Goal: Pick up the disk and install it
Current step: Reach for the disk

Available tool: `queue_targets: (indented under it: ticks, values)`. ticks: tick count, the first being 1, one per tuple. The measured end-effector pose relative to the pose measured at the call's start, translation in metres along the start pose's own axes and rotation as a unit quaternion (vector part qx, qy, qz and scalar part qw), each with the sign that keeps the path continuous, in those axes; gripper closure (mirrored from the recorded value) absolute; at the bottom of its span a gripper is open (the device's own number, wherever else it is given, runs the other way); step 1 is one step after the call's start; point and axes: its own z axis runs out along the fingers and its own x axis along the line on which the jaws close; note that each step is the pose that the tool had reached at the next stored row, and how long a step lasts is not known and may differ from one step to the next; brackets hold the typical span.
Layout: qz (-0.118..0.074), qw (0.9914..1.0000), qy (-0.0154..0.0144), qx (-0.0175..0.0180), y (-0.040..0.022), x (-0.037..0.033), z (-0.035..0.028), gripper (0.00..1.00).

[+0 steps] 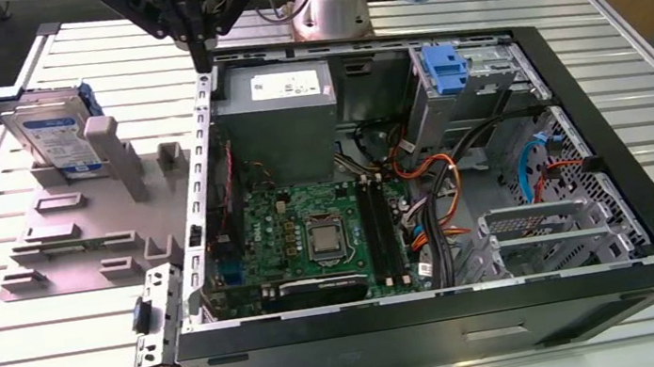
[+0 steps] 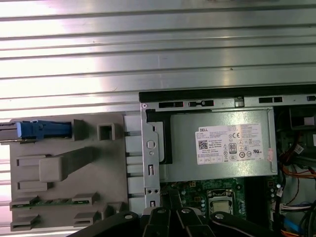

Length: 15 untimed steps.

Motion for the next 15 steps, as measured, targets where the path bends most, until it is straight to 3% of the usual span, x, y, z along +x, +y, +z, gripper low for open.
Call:
queue_targets:
  ticks: [2,4,15]
  values:
    - [0.000,1.00000,0.0000,0.0000,0.0000,0.0004,0.0000,0.89]
    - [0.000,1.00000,0.0000,0.0000,-0.0006,0.0082,-0.0002,0.89]
    - [0.000,1.00000,0.0000,0.0000,-0.0008,0.0107,-0.0002,0.89]
